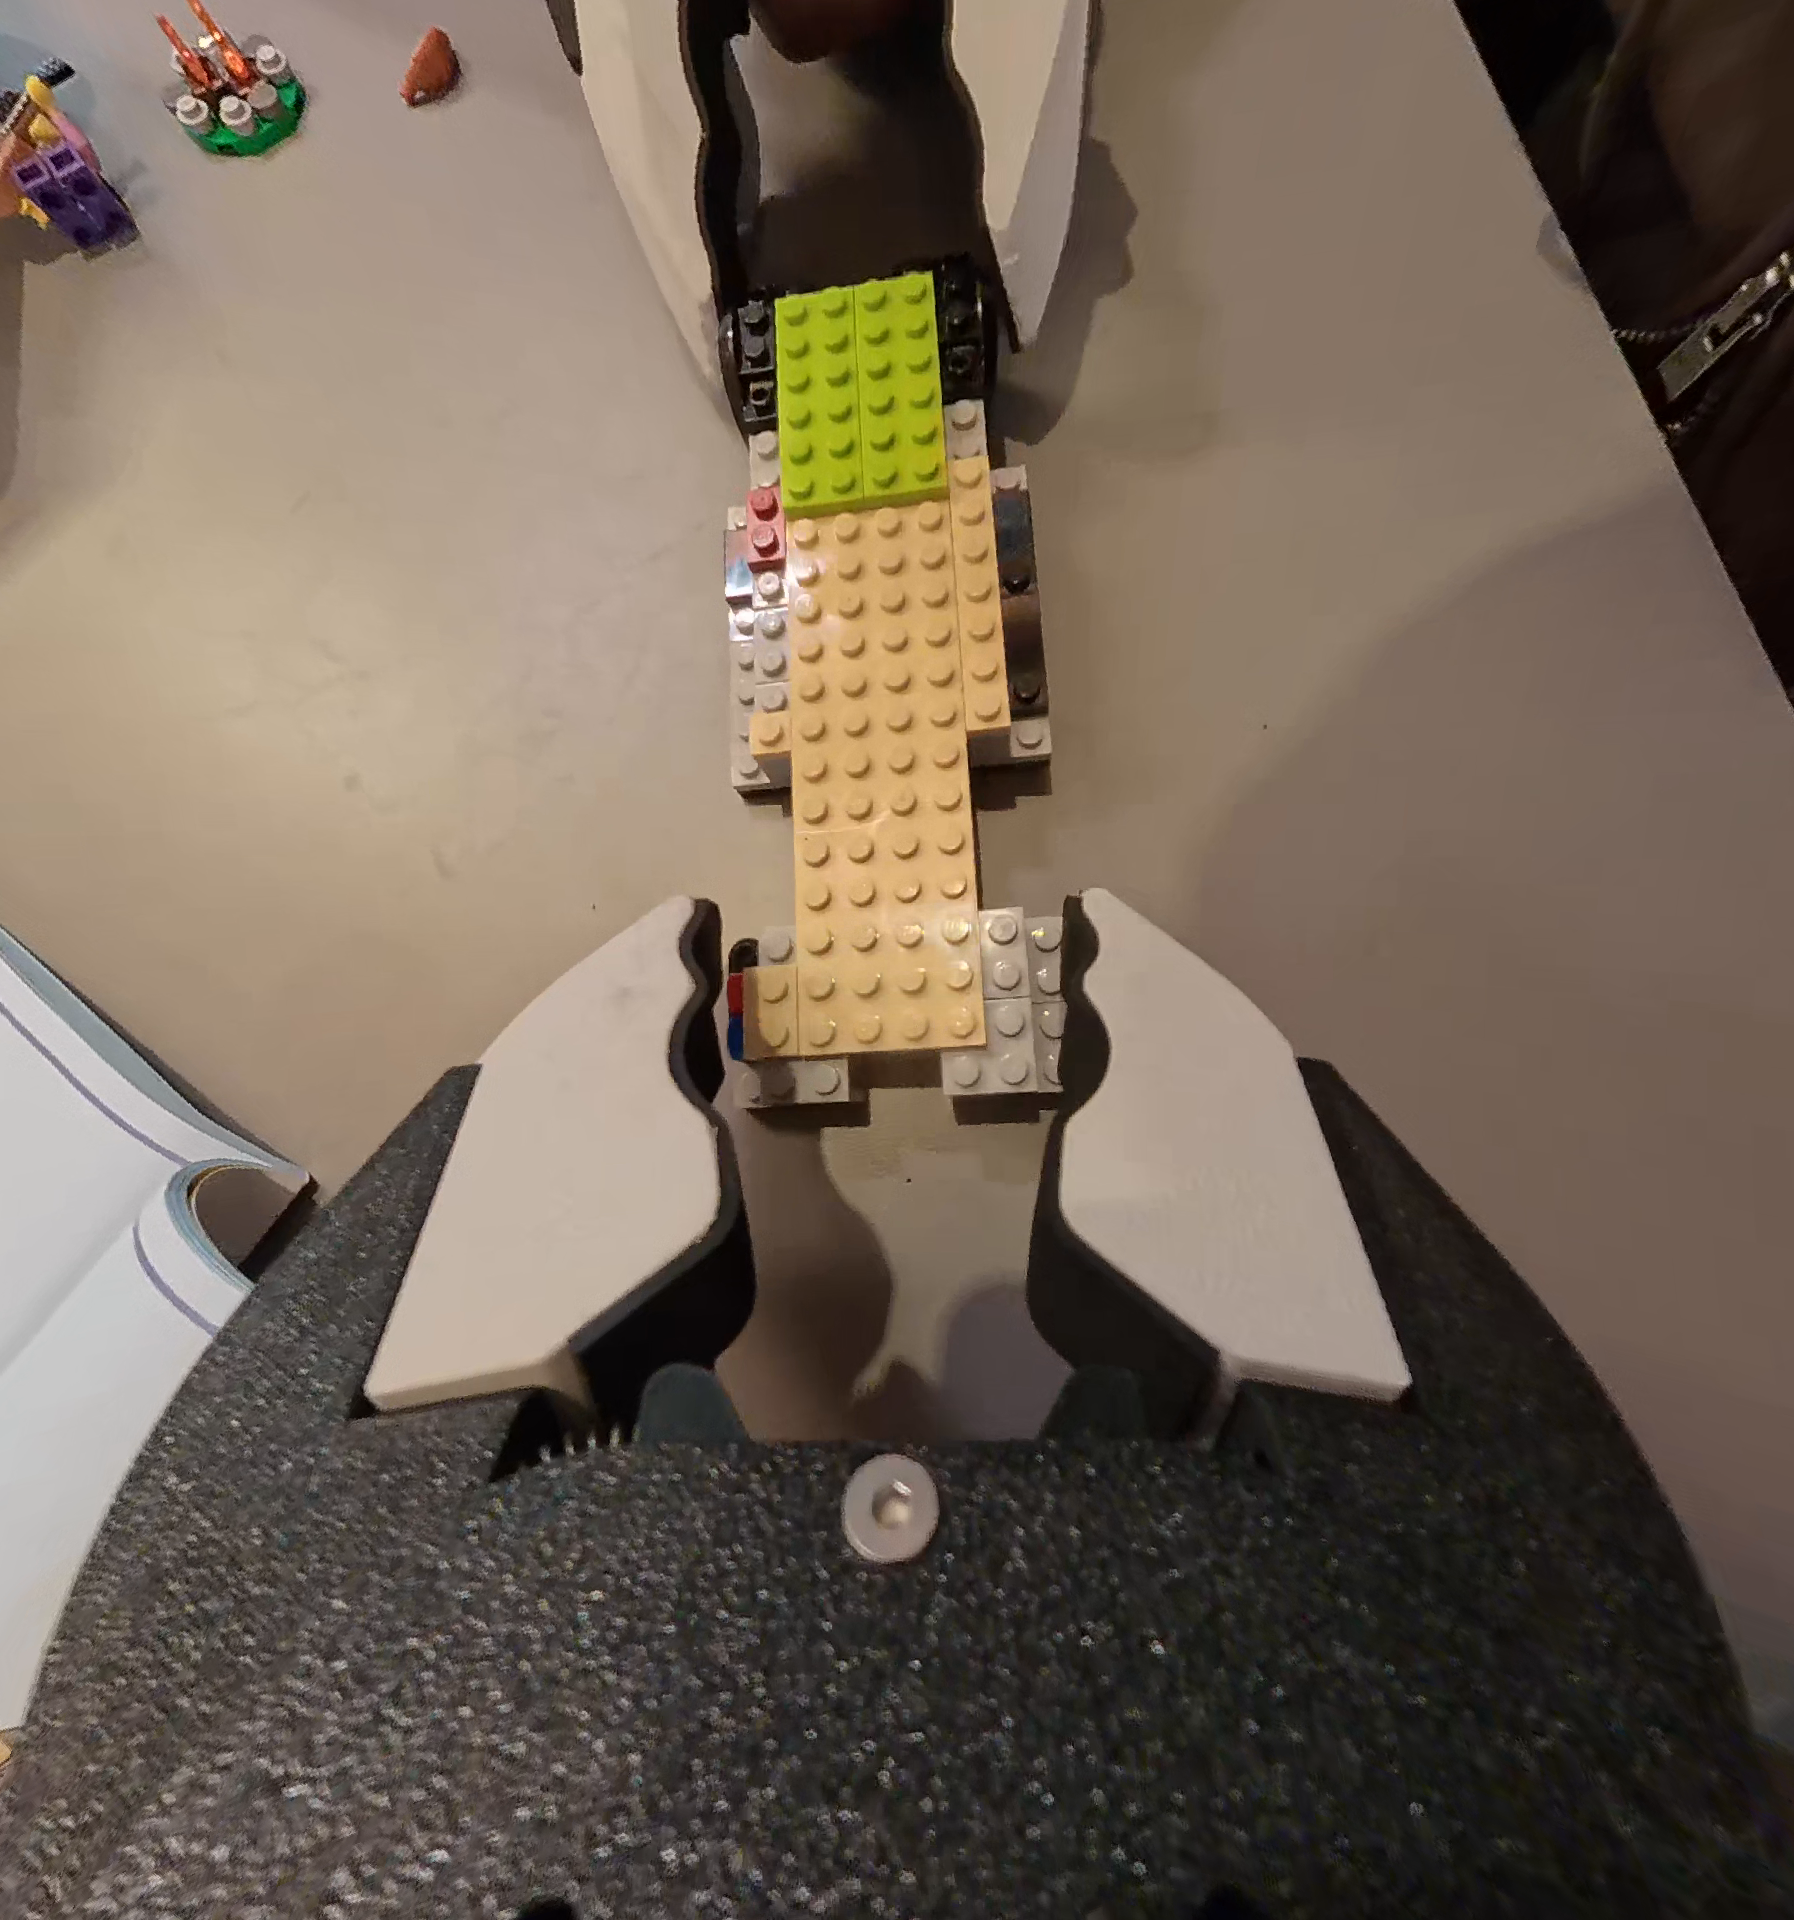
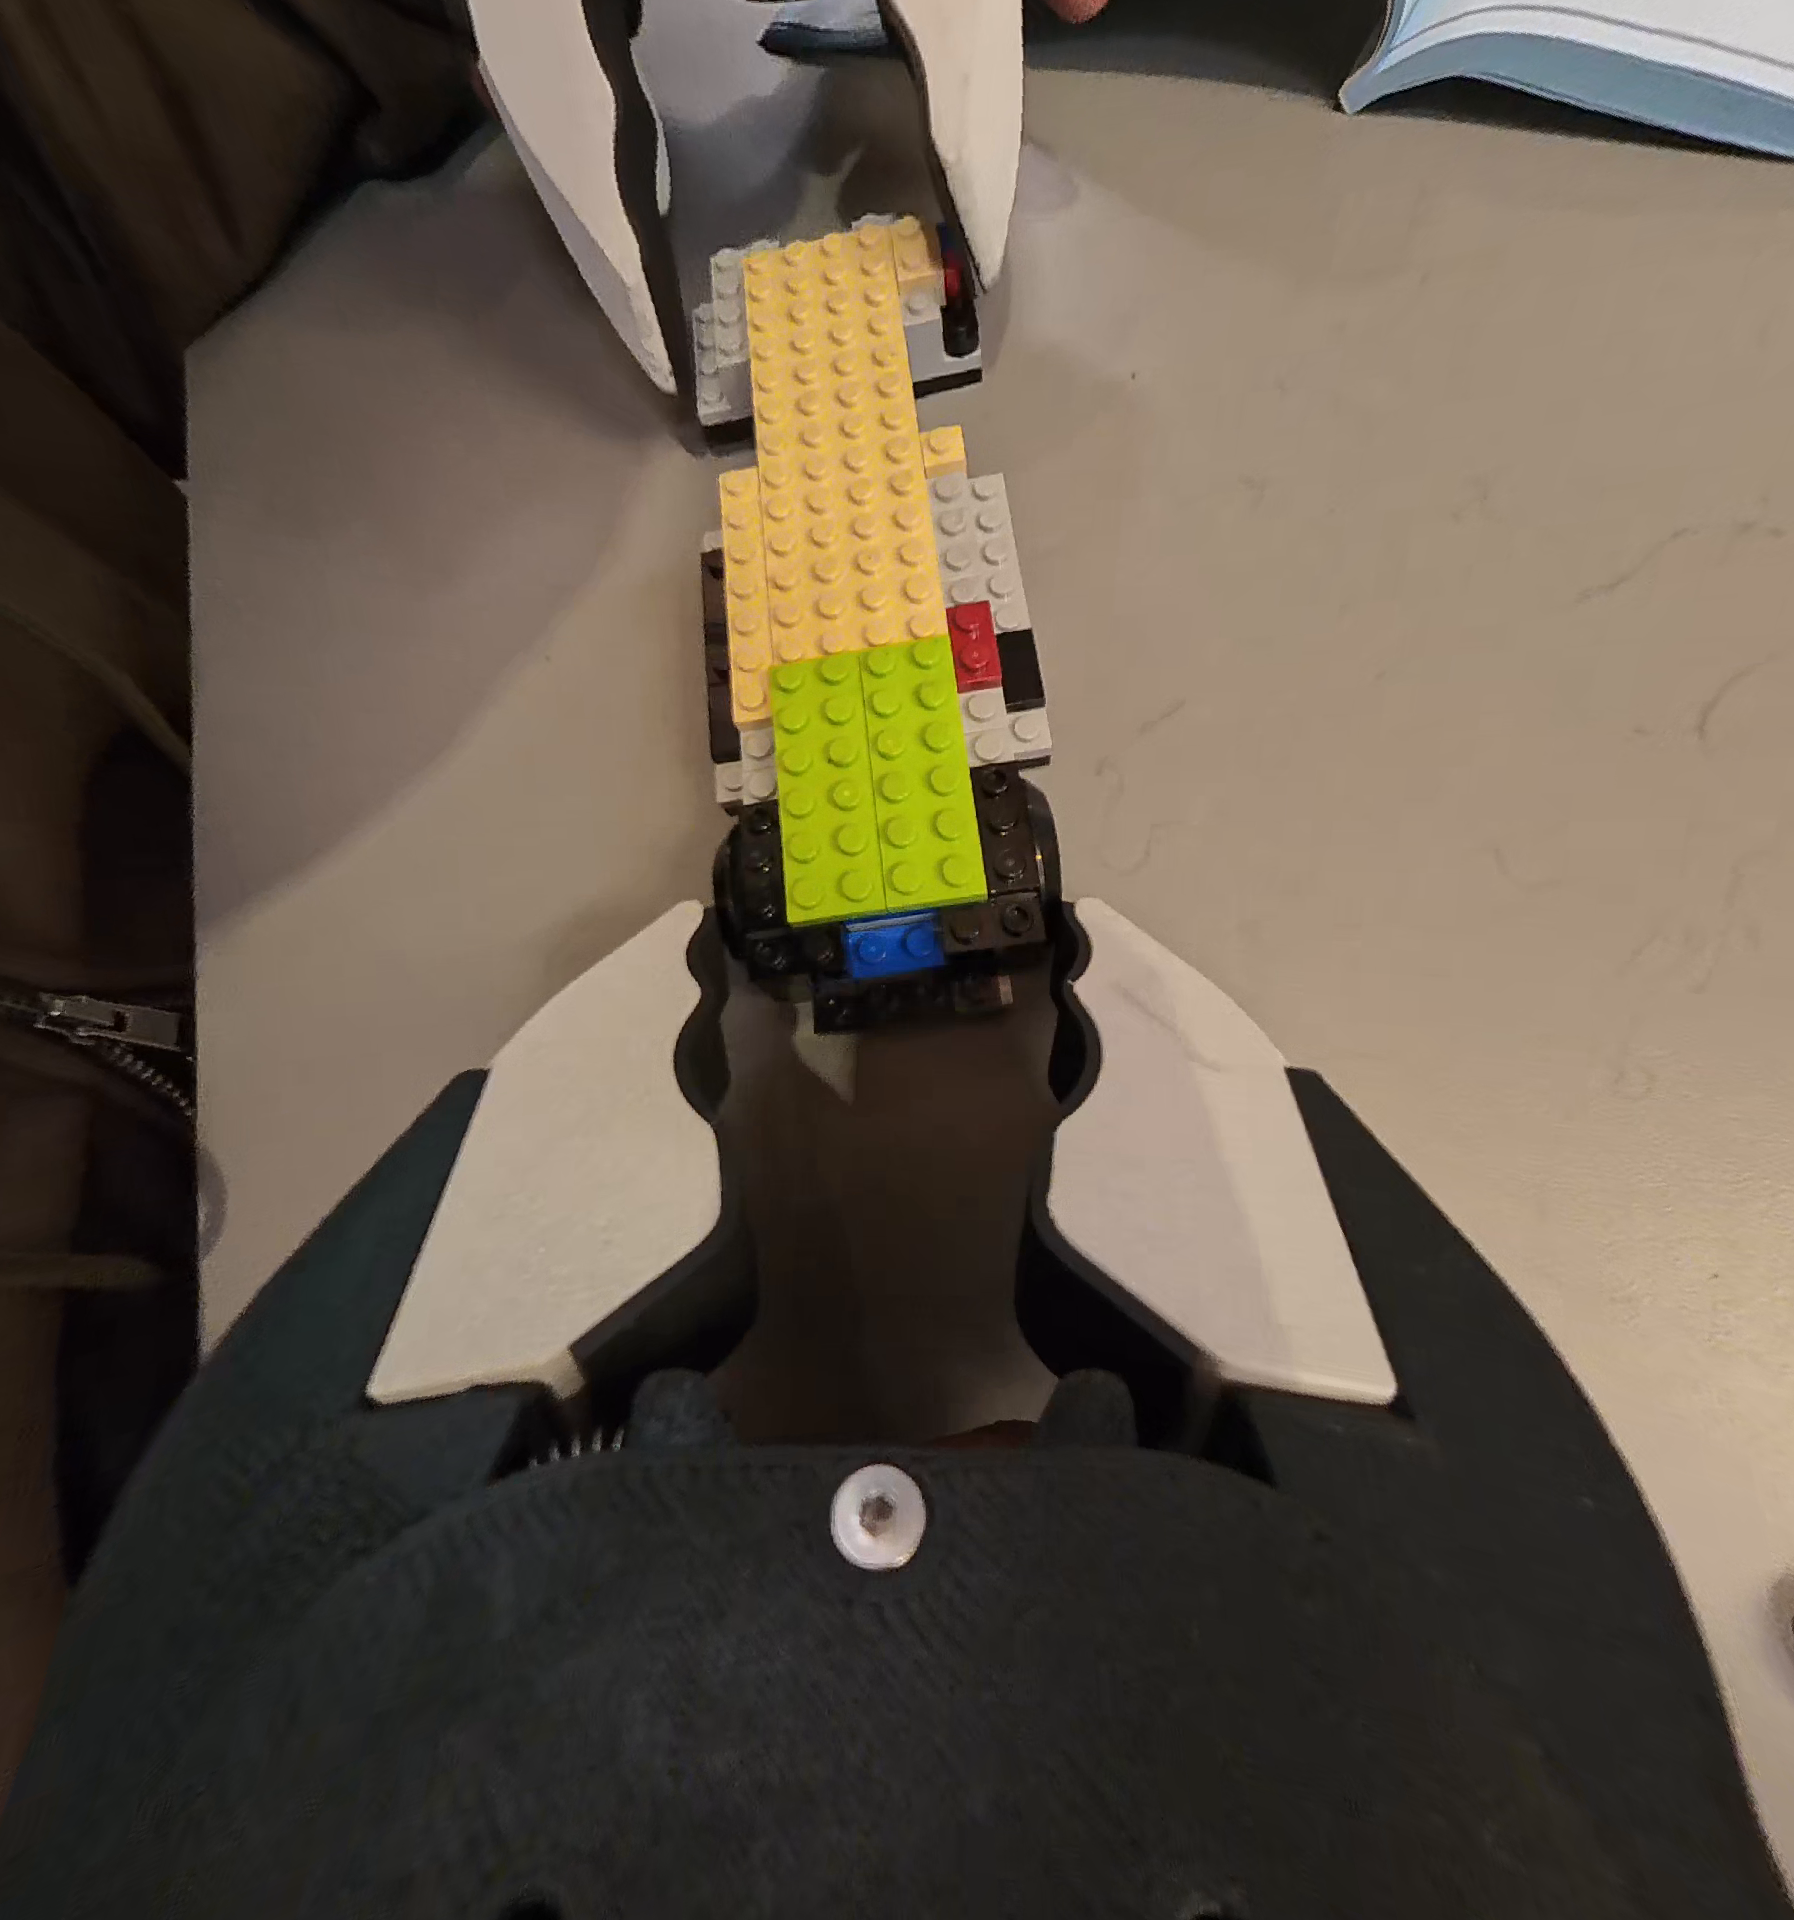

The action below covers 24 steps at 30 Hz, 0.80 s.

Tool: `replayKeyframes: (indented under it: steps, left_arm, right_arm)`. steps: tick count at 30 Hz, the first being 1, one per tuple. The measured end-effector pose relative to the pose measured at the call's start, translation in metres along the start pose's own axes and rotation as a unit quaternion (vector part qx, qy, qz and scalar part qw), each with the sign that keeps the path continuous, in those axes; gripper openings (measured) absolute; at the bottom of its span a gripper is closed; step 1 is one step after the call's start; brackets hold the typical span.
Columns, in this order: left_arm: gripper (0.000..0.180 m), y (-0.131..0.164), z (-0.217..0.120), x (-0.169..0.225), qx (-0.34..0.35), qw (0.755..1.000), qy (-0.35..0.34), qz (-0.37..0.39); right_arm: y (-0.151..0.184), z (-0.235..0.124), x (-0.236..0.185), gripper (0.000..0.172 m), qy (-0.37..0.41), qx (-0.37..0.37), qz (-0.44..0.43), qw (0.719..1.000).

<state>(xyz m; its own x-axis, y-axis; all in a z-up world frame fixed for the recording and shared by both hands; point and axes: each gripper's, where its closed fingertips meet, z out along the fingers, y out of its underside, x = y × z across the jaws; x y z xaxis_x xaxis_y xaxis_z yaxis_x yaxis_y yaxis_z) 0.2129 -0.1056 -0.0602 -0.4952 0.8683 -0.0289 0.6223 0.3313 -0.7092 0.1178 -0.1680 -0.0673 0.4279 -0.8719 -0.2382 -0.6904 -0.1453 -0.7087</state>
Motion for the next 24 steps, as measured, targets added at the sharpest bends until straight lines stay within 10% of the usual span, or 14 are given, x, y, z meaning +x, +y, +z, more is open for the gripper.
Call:
replayKeyframes:
  steps: [24]
  left_arm:
    - [0.036, -0.004, 0.019, 0.005, -0.035, 0.999, 0.002, 0.012]
  right_arm:
    - [0.002, 0.007, -0.002, 0.061, 0.021, -0.021, -0.043, 0.999]
